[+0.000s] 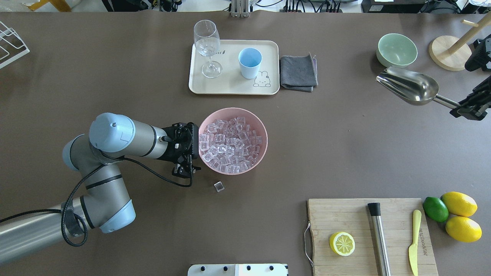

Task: Put ice in cup with scoop
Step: 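Lift the metal scoop with the right gripper and carry it over the pink bowl, then dig the scoop into the ice with the right gripper, left holding the bowl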

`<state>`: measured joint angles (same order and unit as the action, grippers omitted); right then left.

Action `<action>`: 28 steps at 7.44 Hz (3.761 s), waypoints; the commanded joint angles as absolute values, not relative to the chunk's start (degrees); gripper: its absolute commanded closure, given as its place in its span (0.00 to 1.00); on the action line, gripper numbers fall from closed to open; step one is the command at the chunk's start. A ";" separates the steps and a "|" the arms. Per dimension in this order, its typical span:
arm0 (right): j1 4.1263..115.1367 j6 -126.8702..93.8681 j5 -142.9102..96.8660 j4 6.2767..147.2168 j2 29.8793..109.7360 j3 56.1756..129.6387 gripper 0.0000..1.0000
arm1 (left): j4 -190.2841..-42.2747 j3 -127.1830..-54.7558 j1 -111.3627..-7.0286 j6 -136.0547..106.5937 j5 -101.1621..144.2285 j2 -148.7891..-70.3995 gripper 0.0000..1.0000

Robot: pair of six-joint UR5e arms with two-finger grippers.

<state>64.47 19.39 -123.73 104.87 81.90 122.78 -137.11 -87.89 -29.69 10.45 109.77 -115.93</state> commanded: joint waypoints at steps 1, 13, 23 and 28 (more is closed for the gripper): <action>58.39 31.09 -115.51 127.46 66.93 124.80 1.00 | -137.11 -87.89 -29.71 10.37 109.78 -115.93 0.01; 38.68 30.32 -101.34 139.44 44.77 115.60 1.00 | -137.11 -87.89 -29.88 10.37 109.78 -115.84 0.01; 29.63 29.44 -87.55 146.34 27.51 91.68 1.00 | -137.11 -87.89 -29.88 10.37 109.86 -115.75 0.01; 27.60 28.57 -85.35 144.85 27.33 89.13 1.00 | -137.11 -87.89 -29.88 10.37 109.78 -115.75 0.01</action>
<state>28.31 29.30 -86.06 145.72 27.46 90.13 -137.11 -87.89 -29.88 10.37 109.86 -115.75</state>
